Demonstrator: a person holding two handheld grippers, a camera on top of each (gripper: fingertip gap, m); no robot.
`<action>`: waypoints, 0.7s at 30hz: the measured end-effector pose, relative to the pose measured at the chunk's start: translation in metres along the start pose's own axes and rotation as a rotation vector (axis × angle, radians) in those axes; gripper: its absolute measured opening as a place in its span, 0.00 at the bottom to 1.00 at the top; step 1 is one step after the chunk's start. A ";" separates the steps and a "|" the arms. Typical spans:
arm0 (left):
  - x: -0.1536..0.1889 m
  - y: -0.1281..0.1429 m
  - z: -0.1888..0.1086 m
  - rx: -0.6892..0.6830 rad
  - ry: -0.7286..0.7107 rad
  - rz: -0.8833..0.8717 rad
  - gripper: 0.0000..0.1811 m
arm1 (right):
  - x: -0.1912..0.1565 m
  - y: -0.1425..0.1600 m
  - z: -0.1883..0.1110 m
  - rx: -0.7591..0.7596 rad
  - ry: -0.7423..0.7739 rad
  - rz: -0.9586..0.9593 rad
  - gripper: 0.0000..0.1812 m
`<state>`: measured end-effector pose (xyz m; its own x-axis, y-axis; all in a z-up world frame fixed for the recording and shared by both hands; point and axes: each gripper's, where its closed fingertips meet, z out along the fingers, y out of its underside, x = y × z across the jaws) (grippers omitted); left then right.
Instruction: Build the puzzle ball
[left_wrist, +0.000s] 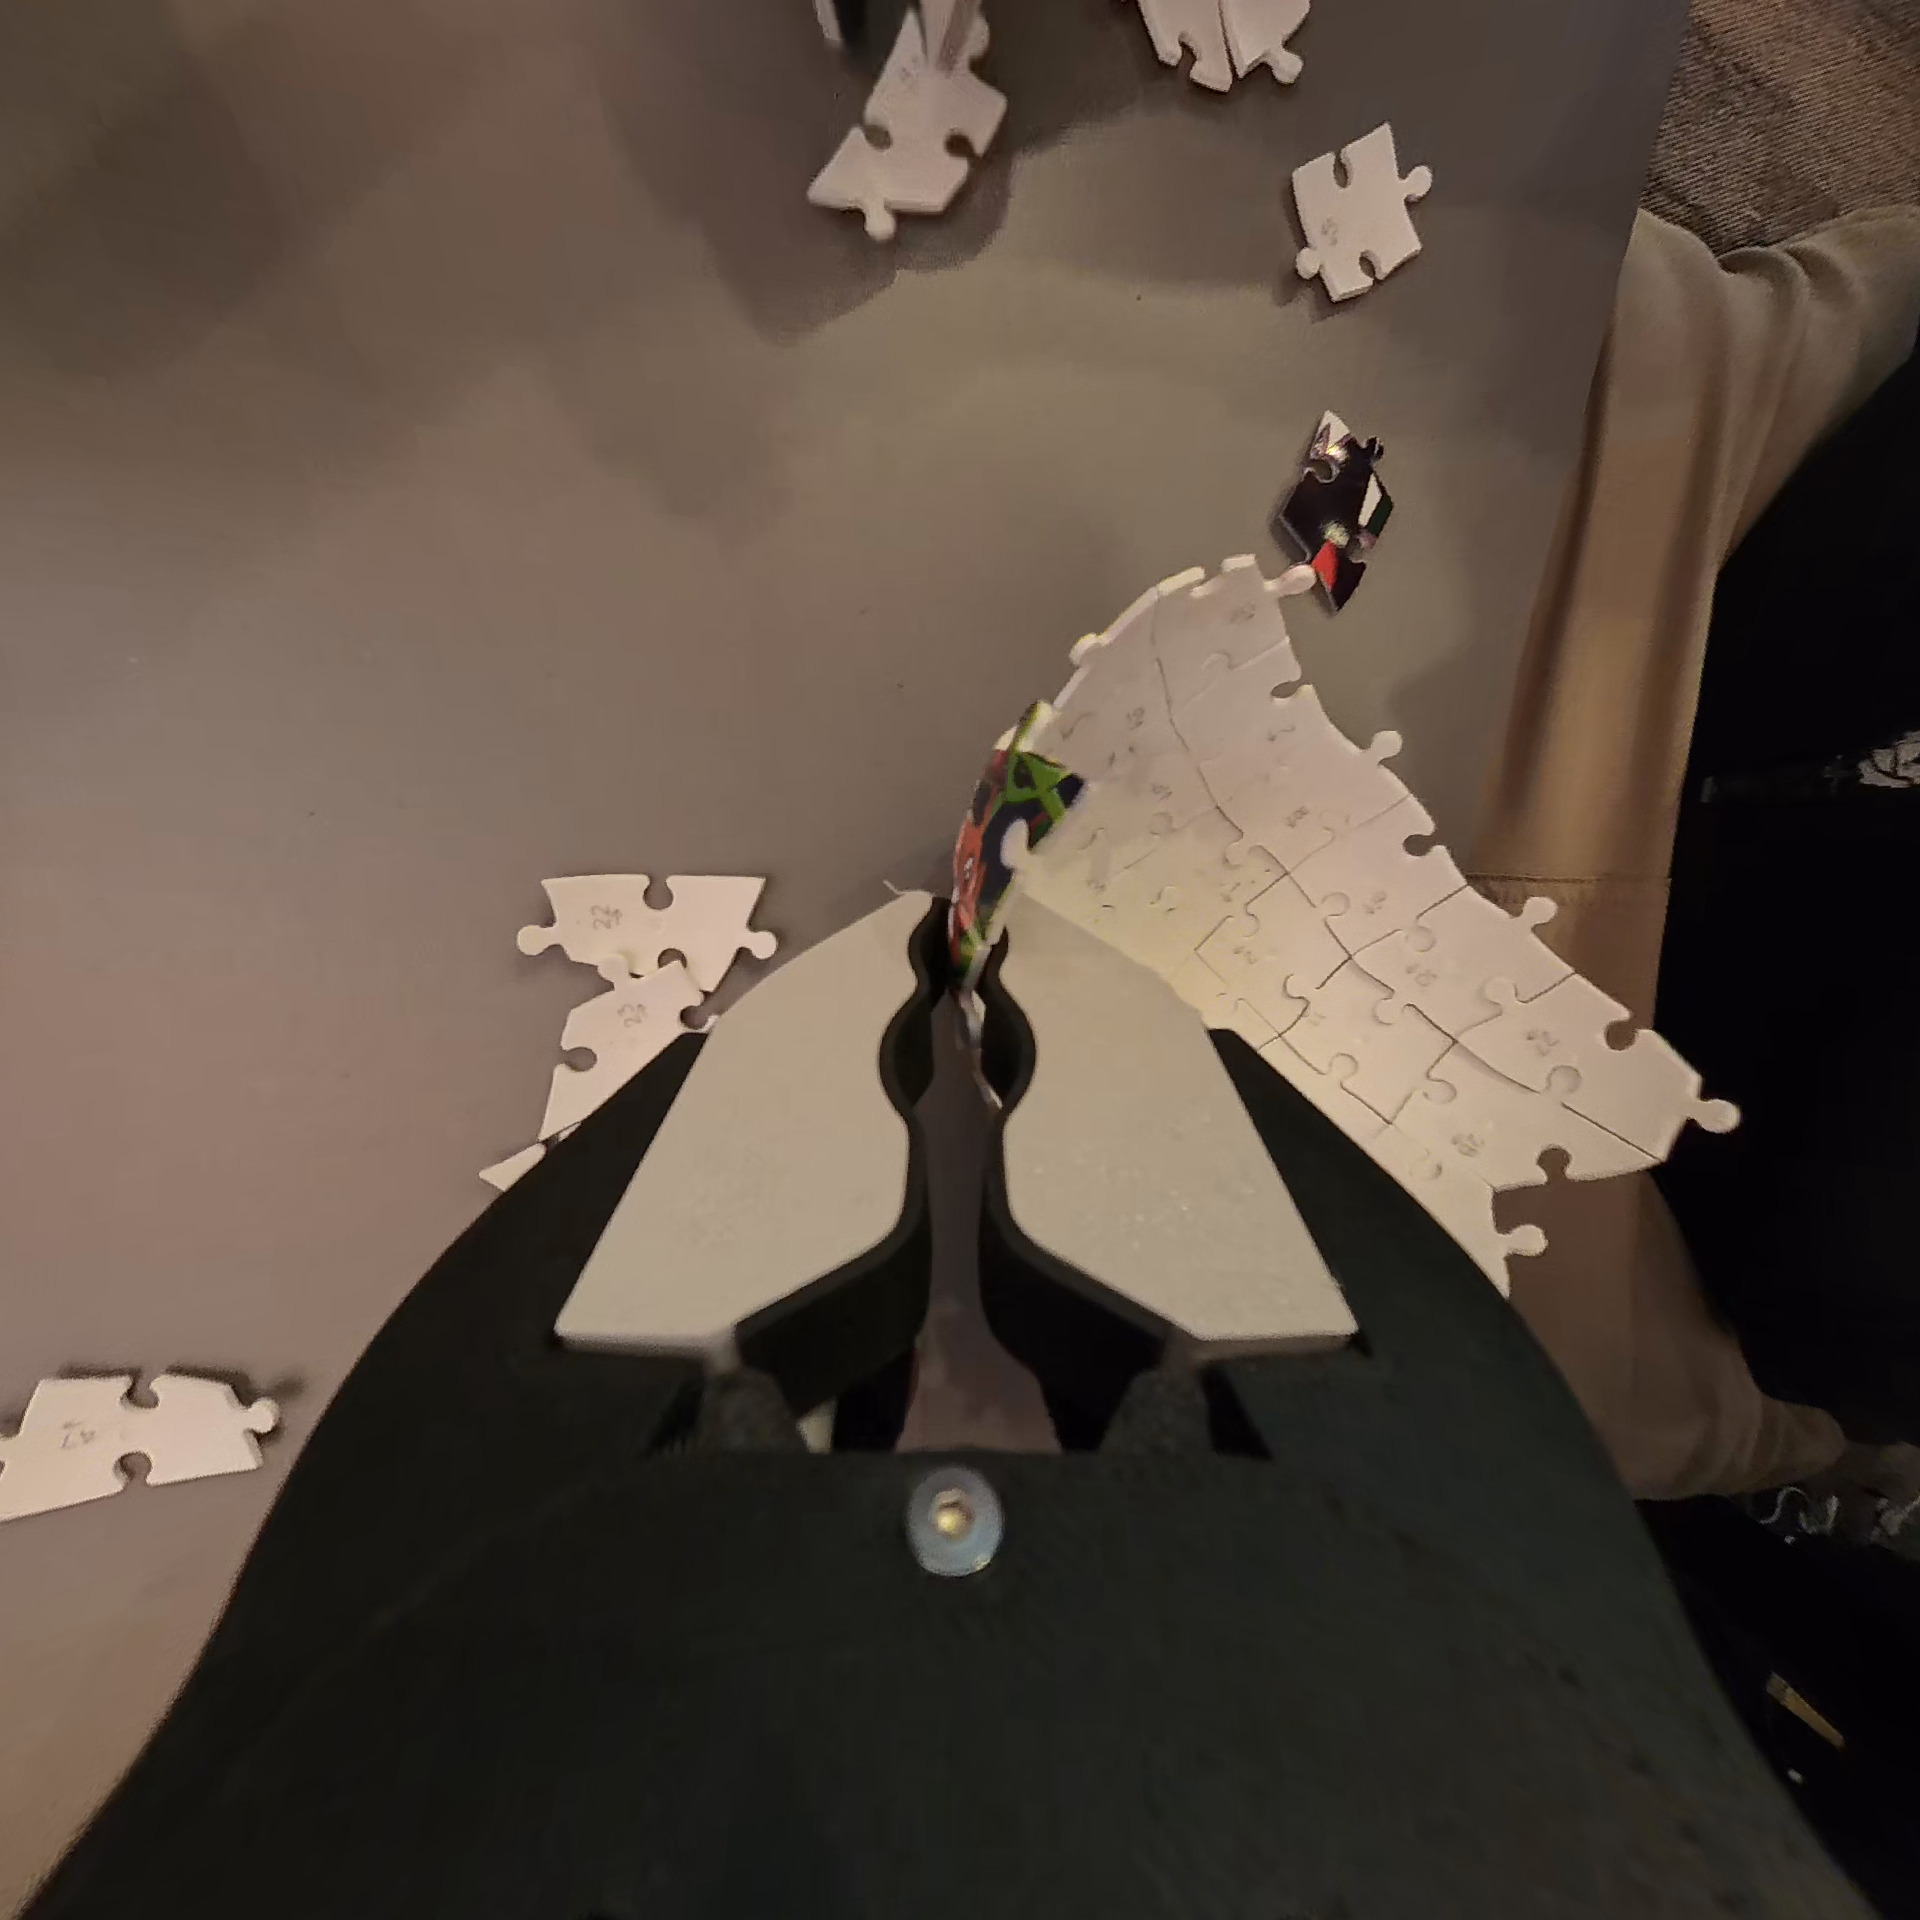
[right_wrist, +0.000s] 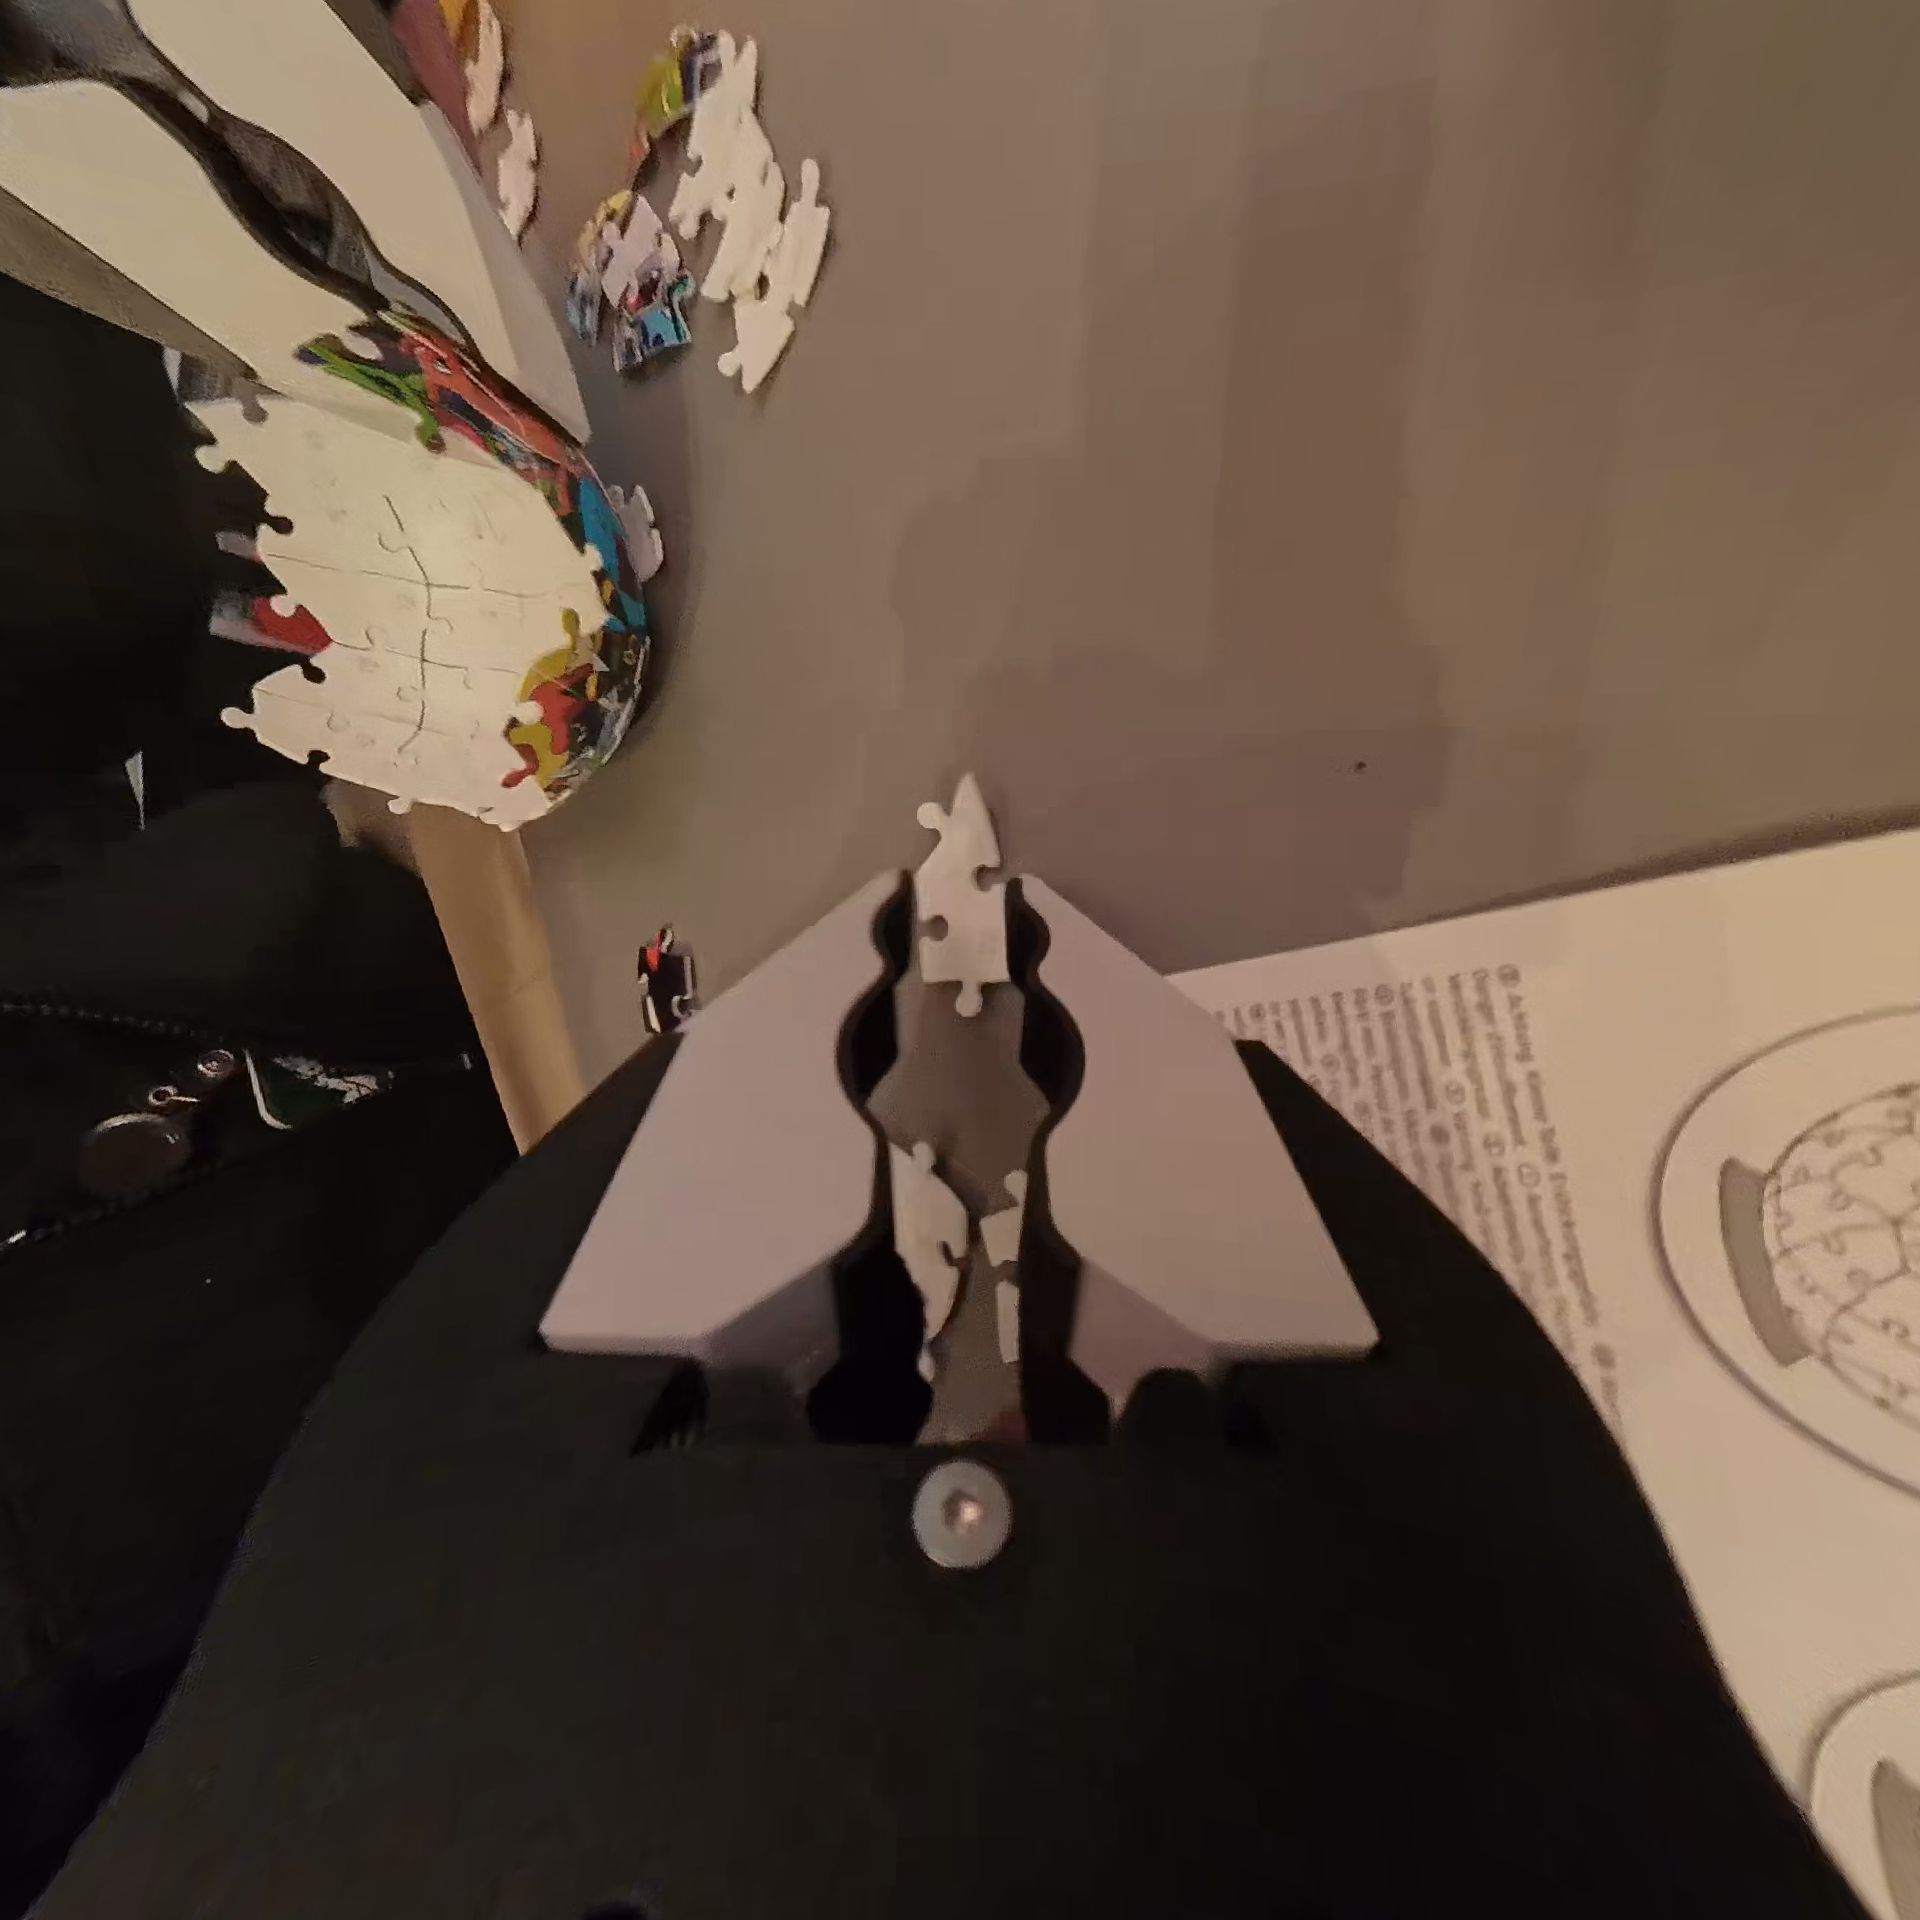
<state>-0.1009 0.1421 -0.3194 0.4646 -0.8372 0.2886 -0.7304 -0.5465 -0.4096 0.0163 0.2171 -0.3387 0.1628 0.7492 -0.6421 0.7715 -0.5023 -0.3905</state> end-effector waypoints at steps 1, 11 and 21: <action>0.000 0.000 0.000 0.001 0.001 -0.003 0.02 | -0.002 -0.001 -0.005 0.026 0.010 -0.006 0.11; -0.001 0.000 0.004 -0.007 0.006 -0.017 0.02 | 0.011 0.014 -0.009 -0.085 0.318 -0.289 0.16; -0.003 0.002 0.005 0.008 0.026 -0.041 0.02 | 0.007 0.010 0.003 -0.072 0.336 -0.300 0.00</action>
<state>-0.1014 0.1432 -0.3250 0.4805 -0.8134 0.3279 -0.7073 -0.5805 -0.4035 0.0227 0.2162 -0.3492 0.1069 0.9613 -0.2538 0.8537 -0.2196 -0.4722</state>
